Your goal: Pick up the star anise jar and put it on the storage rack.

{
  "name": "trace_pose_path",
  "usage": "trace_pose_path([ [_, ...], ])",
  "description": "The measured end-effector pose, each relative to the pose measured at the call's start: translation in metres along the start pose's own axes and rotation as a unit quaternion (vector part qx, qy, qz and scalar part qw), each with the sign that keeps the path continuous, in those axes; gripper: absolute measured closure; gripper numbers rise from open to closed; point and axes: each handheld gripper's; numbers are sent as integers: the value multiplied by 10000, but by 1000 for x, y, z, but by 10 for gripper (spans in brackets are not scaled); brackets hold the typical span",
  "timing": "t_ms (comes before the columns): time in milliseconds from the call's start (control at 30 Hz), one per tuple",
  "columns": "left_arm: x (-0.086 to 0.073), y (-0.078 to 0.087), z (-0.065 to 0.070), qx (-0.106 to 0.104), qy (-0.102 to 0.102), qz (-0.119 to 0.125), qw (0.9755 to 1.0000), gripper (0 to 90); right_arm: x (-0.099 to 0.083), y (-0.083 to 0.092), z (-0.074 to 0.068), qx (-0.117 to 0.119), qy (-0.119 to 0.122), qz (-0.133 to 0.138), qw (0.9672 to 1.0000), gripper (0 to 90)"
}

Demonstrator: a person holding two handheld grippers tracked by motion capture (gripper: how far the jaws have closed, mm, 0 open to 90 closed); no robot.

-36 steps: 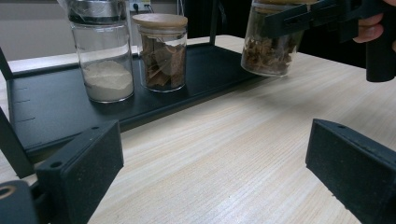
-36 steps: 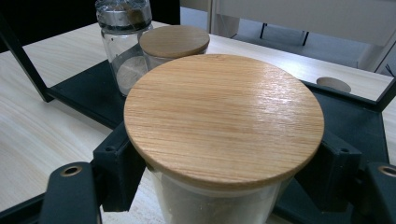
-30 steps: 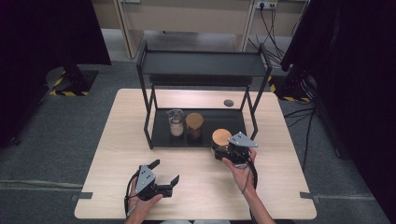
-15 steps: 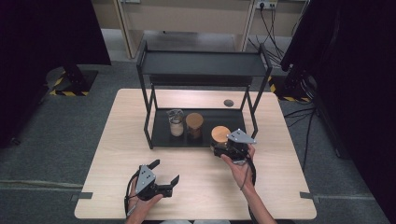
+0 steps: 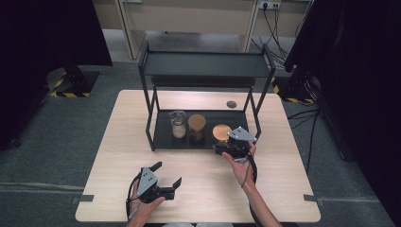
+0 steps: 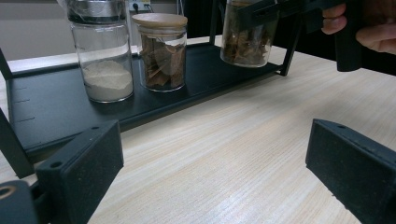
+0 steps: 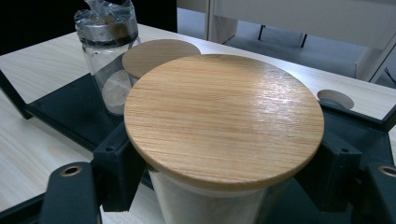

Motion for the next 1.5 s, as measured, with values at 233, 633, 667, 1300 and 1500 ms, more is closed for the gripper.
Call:
trace_pose_path([
  [233, 0, 0, 0, -3, 1, -3, 10000, 35, 3, -8, 0, 2, 44, -18, 10000, 258],
  [633, 0, 0, 0, -7, -4, -3, 10000, 35, 6, -19, 4, -40, 37, -52, 10000, 258],
  [667, 0, 0, 0, -7, -5, -2, 10000, 36, 6, -20, 4, -41, 35, -56, 10000, 258],
  [1300, 0, 0, 0, -13, -19, -3, 10000, 36, 7, -38, 14, -112, -19, -111, 9999, 258],
  [1500, 0, 0, 0, -15, -15, 1, 10000, 36, 8, -44, 11, -106, 19, -143, 9998, 258],
])
Point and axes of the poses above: each handheld gripper's, and its own axes: y roughly backward along the jaws, x roughly out of its top, z roughly to its right, and after that the axes turned 2 degrees about -z, right-handed
